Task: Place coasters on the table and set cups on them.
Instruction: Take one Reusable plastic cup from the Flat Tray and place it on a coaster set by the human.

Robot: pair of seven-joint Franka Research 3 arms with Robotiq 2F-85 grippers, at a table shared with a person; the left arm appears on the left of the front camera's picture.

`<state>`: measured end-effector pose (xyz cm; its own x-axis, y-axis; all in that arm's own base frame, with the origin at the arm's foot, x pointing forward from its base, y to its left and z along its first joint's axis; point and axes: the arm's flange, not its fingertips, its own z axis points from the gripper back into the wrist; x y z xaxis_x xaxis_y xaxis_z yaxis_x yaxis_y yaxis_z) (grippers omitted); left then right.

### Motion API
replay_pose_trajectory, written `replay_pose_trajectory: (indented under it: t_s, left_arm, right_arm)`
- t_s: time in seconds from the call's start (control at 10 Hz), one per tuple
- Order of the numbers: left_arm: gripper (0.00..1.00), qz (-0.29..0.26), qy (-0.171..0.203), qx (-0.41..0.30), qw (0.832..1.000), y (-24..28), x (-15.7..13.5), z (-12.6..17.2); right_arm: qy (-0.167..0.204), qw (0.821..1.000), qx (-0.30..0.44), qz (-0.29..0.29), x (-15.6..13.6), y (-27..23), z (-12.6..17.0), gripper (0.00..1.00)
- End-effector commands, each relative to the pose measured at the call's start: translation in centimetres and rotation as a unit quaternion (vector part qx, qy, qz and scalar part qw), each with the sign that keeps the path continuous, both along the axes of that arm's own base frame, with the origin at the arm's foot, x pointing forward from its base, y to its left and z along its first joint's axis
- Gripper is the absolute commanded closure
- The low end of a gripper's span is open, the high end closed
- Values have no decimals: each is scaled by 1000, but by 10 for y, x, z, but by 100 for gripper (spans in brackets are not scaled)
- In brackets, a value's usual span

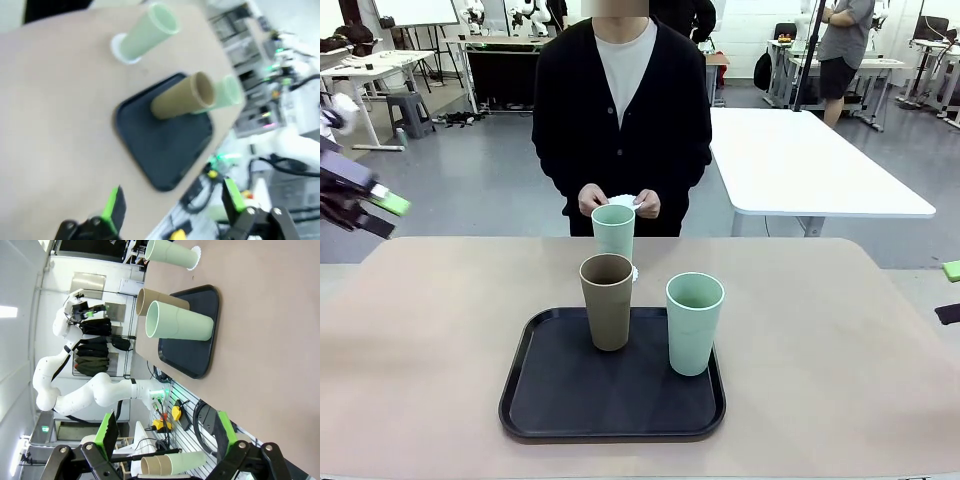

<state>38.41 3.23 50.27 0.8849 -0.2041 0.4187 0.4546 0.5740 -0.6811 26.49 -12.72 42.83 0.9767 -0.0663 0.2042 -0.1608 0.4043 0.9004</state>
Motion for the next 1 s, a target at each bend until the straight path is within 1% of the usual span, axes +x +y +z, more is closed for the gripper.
replay_pose_trajectory:
  t_s: [0.0, 0.1, 0.2, 0.3, 0.5, 0.7, 0.9]
  left_arm:
    - [0, -13, 21, -114, 993, 50, -13, -5]
    - [0, -4, 37, -148, 988, 75, -14, -7]
    - [0, -8, 56, -177, 983, 95, -14, -11]
    - [0, -2, 71, -191, 979, 114, -11, -13]
    - [0, 0, 97, -222, 970, 146, 0, -29]
    - [0, 11, 117, -230, 966, 165, 5, -43]
    - [0, 21, 132, -217, 967, 173, 15, -57]
  right_arm:
    - [-4, 1000, 6, 1, 1, 1, 0, 0]
    - [-4, 1000, 6, 1, 1, 1, 0, 0]
    - [-4, 1000, 6, 1, 1, 1, 0, 0]
    - [-4, 1000, 6, 1, 1, 1, 0, 0]
    - [-4, 1000, 6, 1, 1, 1, 0, 0]
    - [-4, 1000, 6, 1, 1, 1, 0, 0]
    - [-4, 1000, 6, 1, 1, 1, 0, 0]
